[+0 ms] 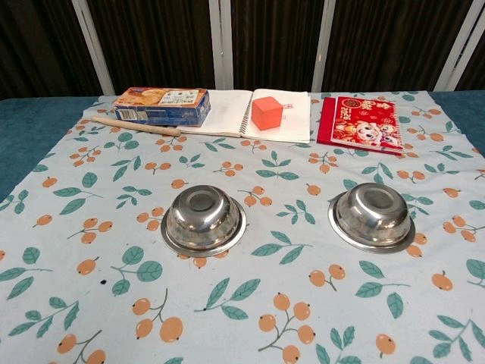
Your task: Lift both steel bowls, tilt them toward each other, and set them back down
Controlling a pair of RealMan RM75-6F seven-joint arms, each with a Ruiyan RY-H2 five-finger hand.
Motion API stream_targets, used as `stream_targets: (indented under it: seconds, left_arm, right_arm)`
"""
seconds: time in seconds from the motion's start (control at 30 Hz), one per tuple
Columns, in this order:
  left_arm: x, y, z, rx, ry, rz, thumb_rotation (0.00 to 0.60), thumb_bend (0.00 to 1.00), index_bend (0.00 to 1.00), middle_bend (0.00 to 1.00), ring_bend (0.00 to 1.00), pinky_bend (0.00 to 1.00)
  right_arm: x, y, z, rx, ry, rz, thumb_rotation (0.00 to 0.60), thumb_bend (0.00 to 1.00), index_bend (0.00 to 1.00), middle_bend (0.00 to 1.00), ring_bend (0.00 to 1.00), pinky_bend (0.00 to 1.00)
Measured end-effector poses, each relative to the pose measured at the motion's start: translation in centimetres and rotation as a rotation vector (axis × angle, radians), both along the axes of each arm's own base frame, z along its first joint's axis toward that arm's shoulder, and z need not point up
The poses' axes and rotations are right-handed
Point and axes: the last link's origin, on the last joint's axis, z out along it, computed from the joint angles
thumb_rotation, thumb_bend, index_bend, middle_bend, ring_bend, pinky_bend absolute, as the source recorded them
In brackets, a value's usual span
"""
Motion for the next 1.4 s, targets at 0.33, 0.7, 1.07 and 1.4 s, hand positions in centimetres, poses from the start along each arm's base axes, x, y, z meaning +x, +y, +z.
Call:
stream_targets:
  seconds: [0.33, 0.7, 1.07, 1.4]
  left_arm:
    - [0.0, 0.0, -0.1, -0.001, 0.001, -0.006, 0.528, 0.12, 0.0, 0.0, 0.0, 0.15]
    - [0.2, 0.5, -0.2, 0.011, 0.0, -0.037, 0.53, 0.12, 0.0, 0.0, 0.0, 0.15]
    - [0.4, 2.0, -0.9, -0.001, 0.006, -0.061, 0.528, 0.12, 0.0, 0.0, 0.0, 0.15]
    - [0.8, 1.3, -1.3, 0.007, 0.031, -0.11, 0.529, 0.12, 0.0, 0.0, 0.0, 0.15]
  right_arm:
    - [0.0, 0.0, -0.2, 0.007, -0.003, 0.004, 0.6, 0.45, 0.0, 0.0, 0.0, 0.02]
    - [1.6, -1.9, -3.2, 0.107, -0.063, 0.133, 0.6, 0.45, 0.0, 0.0, 0.0, 0.02]
    - [4.6, -7.1, -8.4, 0.276, -0.069, 0.204, 0.6, 0.39, 0.0, 0.0, 0.0, 0.02]
    - [8.4, -12.2, -14.5, 0.392, -0.015, 0.256, 0.6, 0.34, 0.0, 0.0, 0.0, 0.02]
